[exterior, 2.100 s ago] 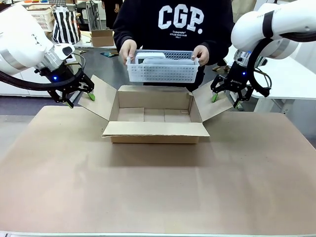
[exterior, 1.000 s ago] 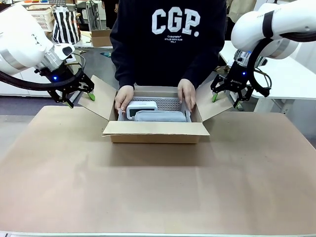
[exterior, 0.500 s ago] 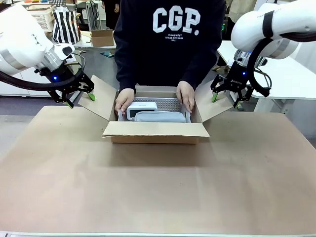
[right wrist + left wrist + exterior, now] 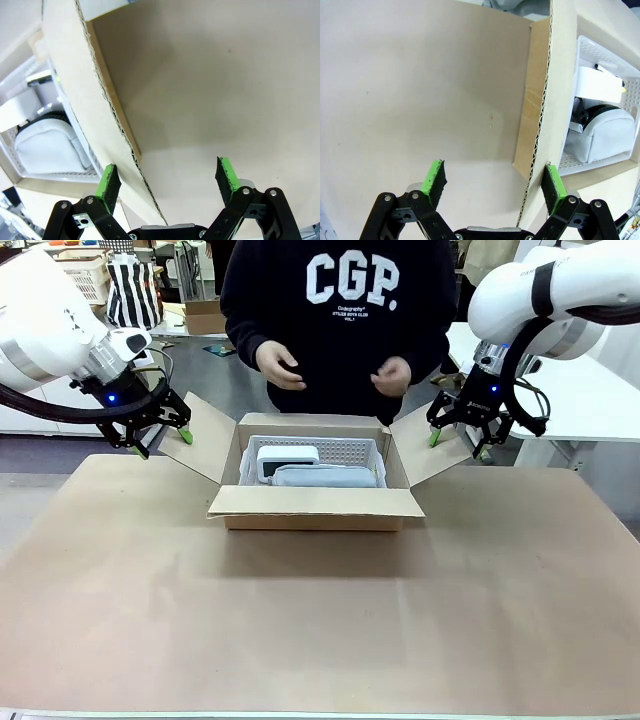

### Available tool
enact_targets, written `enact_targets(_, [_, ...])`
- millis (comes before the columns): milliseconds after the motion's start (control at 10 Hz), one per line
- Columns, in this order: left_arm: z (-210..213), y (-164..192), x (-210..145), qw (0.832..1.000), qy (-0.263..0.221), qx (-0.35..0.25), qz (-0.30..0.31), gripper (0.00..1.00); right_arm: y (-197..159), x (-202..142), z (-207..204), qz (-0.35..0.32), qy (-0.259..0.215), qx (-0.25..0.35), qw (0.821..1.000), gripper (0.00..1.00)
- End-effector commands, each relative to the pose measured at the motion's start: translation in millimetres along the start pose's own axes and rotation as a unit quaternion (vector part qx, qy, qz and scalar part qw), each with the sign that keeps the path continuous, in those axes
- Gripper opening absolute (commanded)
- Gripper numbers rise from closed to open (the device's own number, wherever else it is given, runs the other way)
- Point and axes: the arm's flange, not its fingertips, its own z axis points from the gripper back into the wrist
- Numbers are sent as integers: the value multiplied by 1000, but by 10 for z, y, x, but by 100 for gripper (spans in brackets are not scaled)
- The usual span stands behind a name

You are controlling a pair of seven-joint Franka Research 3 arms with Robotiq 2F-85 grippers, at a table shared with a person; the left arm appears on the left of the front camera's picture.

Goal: Pack the gift set into the box.
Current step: Lift both hands away from the flaps of the Package Box.

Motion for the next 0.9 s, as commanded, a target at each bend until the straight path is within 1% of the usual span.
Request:
enact_targets(0, [20,-12,-16,1000,-4,10,5,100,11,1,28,-6,-2,-11,1000,100])
enact_targets(800, [20,-12,-16,1000,-4,10,5,100,11,1,28,-6,-2,-11,1000,100])
